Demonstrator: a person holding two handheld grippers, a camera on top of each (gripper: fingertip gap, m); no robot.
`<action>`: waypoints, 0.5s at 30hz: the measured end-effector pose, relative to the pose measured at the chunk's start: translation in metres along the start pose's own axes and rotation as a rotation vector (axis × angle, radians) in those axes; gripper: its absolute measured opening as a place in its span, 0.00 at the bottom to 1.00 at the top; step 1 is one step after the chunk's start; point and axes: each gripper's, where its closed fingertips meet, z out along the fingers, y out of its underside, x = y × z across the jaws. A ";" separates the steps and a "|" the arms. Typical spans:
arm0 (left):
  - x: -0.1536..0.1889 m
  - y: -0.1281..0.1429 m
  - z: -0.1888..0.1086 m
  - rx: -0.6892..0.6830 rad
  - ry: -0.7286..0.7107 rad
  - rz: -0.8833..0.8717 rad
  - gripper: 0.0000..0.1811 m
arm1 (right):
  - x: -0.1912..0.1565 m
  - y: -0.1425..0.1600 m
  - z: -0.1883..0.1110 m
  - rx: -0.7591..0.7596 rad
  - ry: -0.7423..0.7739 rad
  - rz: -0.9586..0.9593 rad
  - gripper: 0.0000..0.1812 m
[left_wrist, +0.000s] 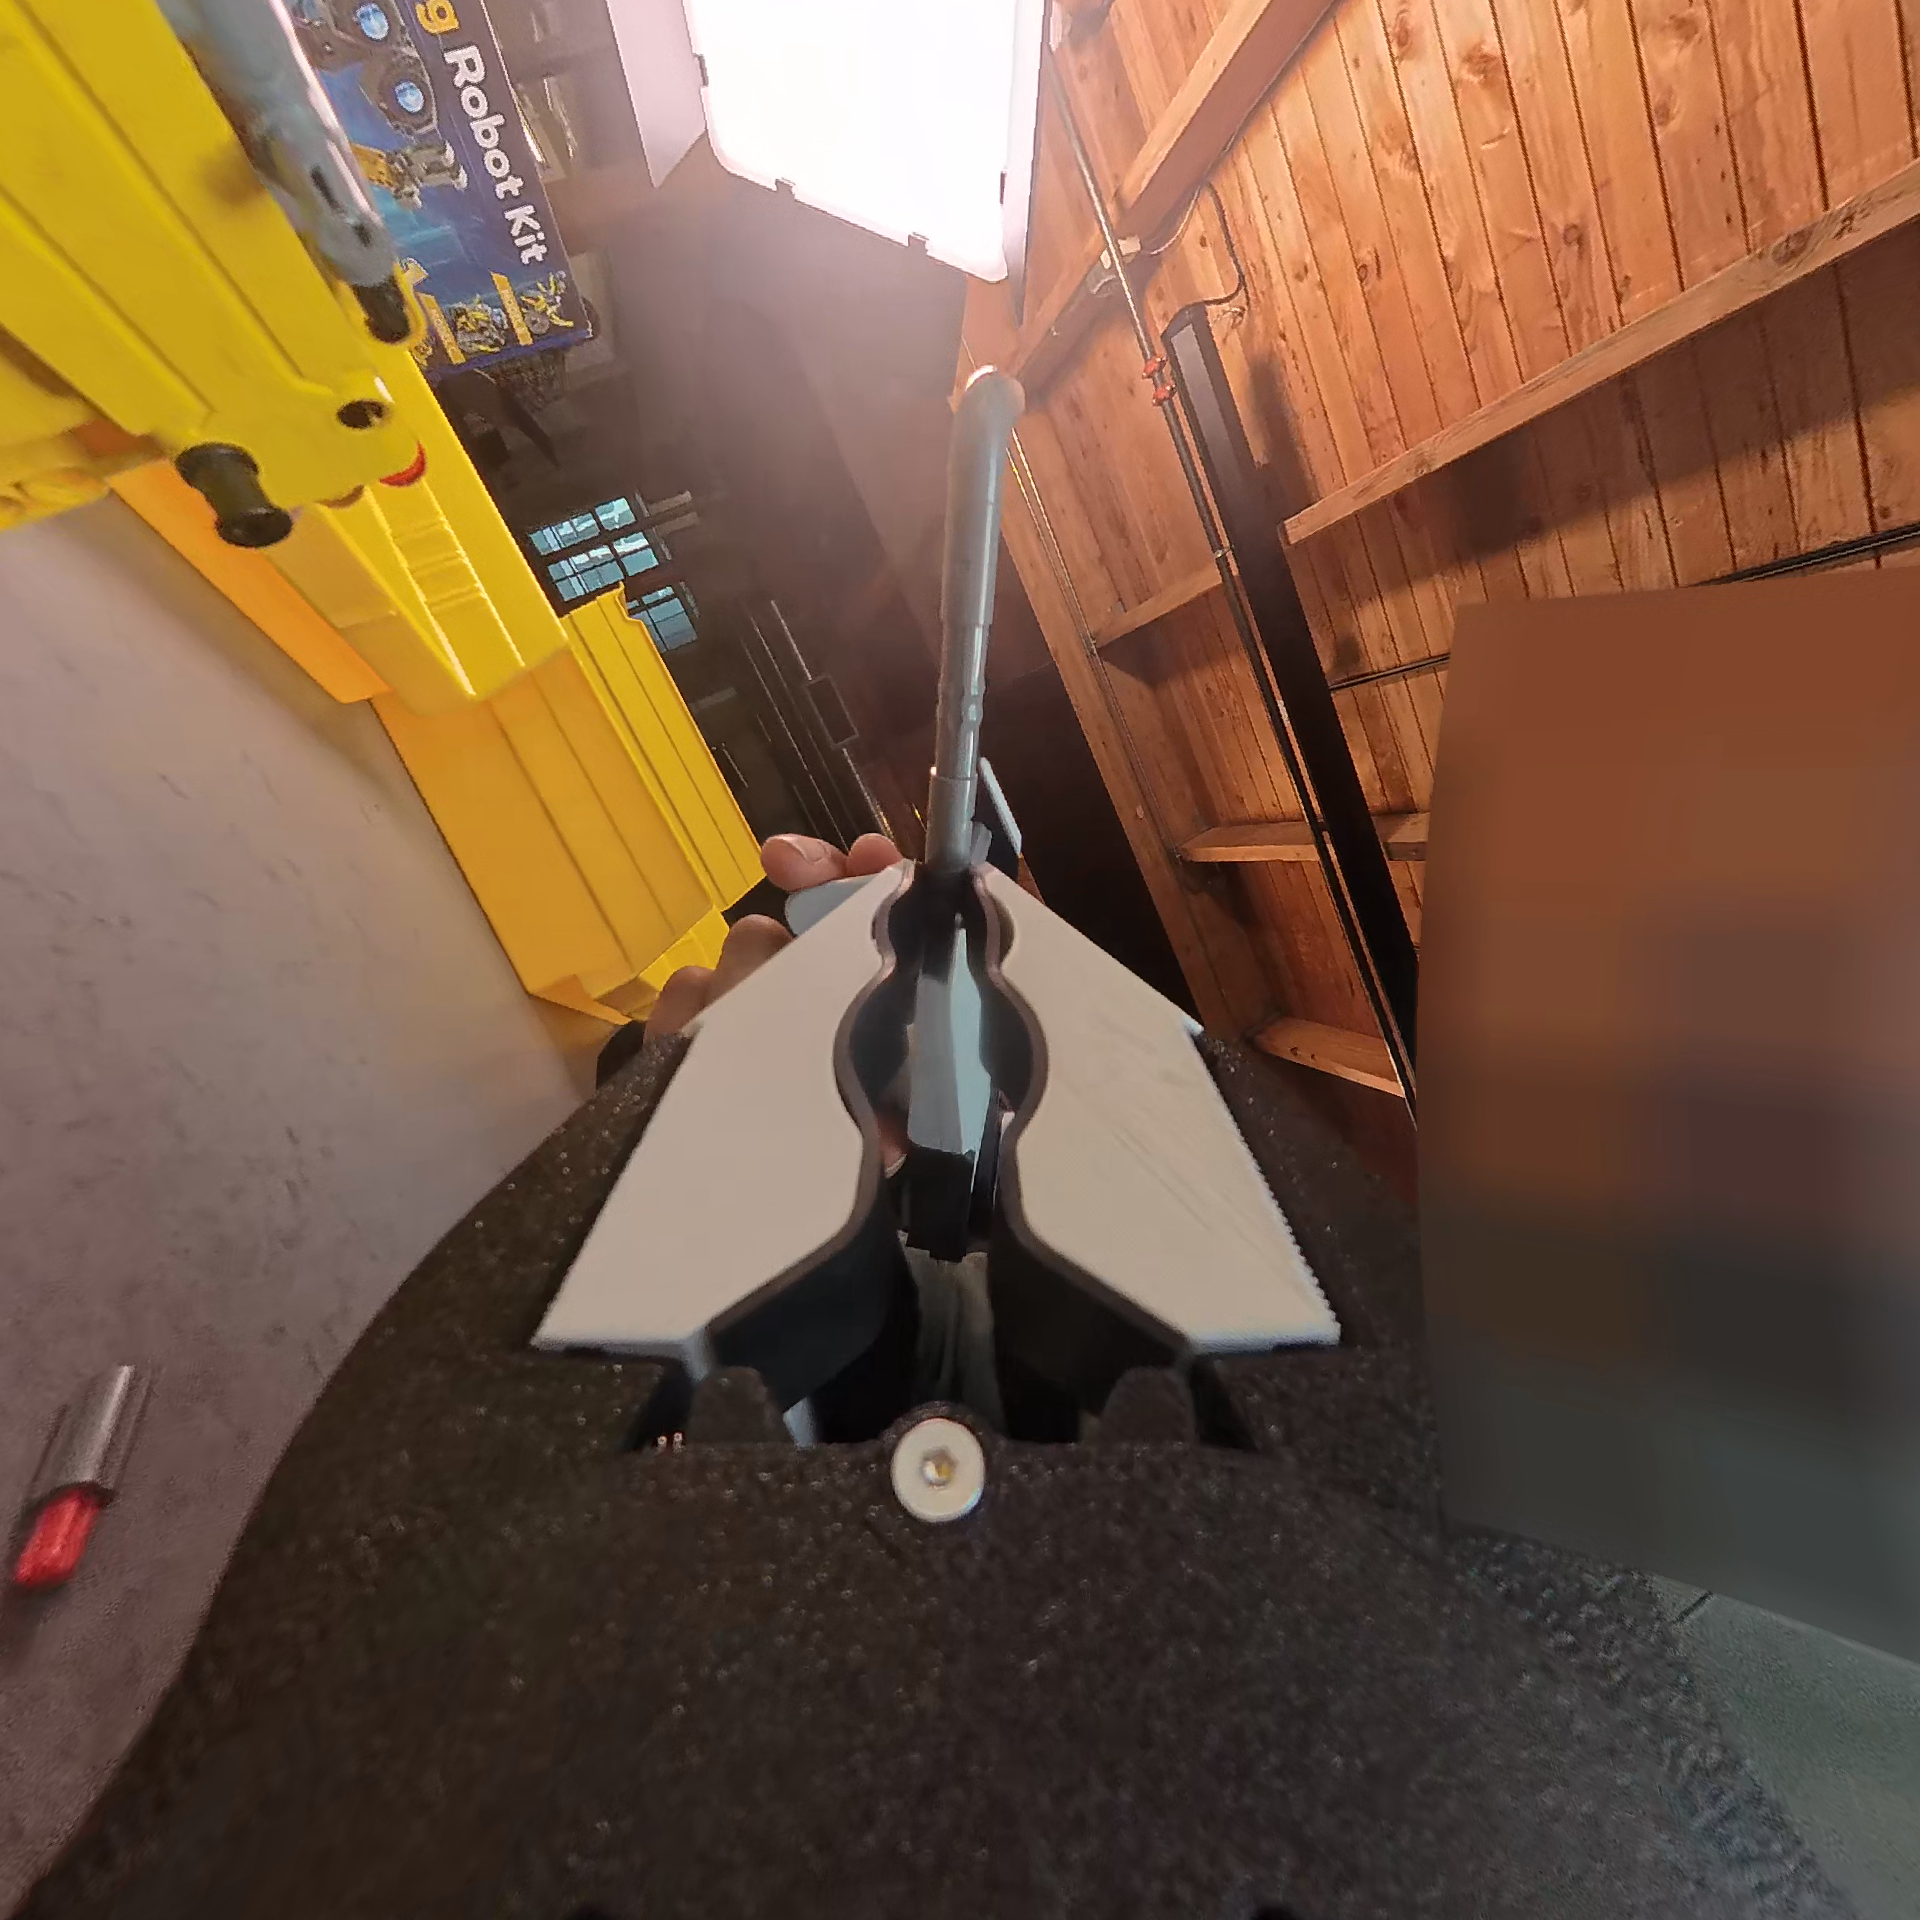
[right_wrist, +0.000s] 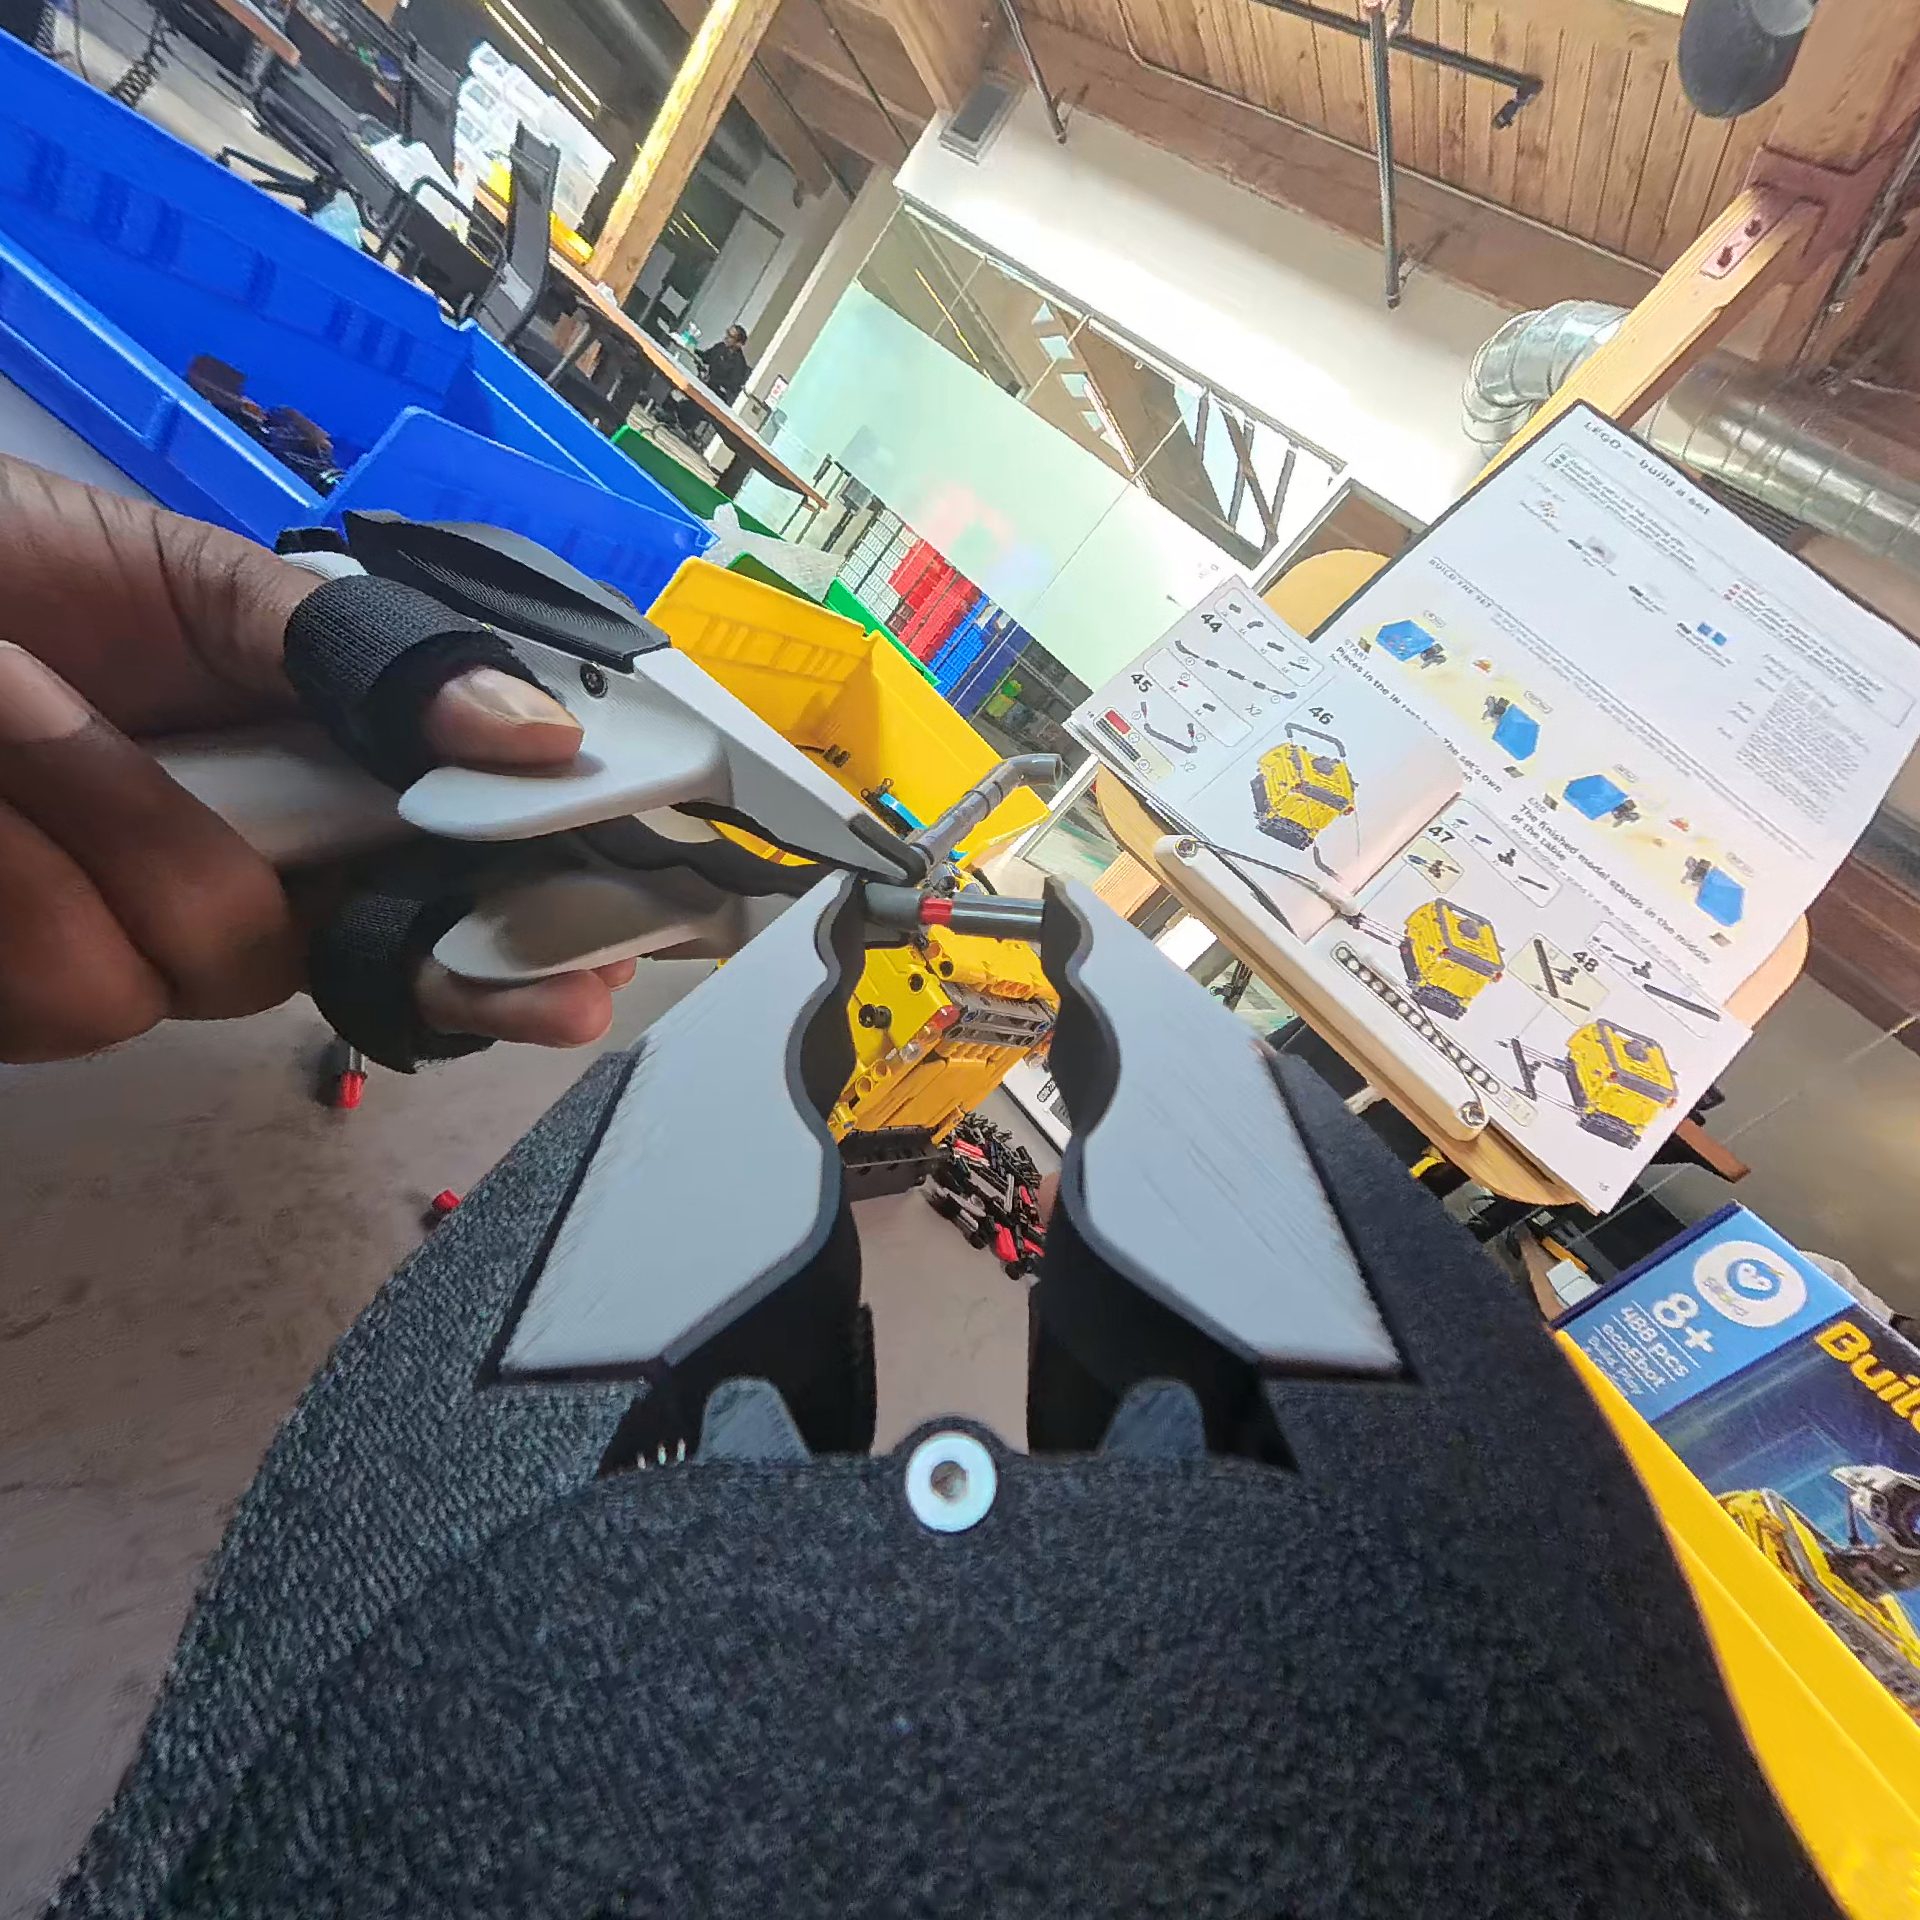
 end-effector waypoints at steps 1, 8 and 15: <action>0.000 0.000 0.000 0.003 0.000 0.002 0.03 | 0.000 0.000 0.000 -0.002 0.000 0.000 0.18; -0.002 -0.003 0.000 0.005 -0.015 0.026 0.03 | 0.001 0.003 0.003 -0.001 -0.023 0.033 0.19; 0.003 -0.008 0.000 -0.099 -0.079 0.255 0.03 | -0.002 -0.004 -0.003 0.049 -0.169 0.116 0.22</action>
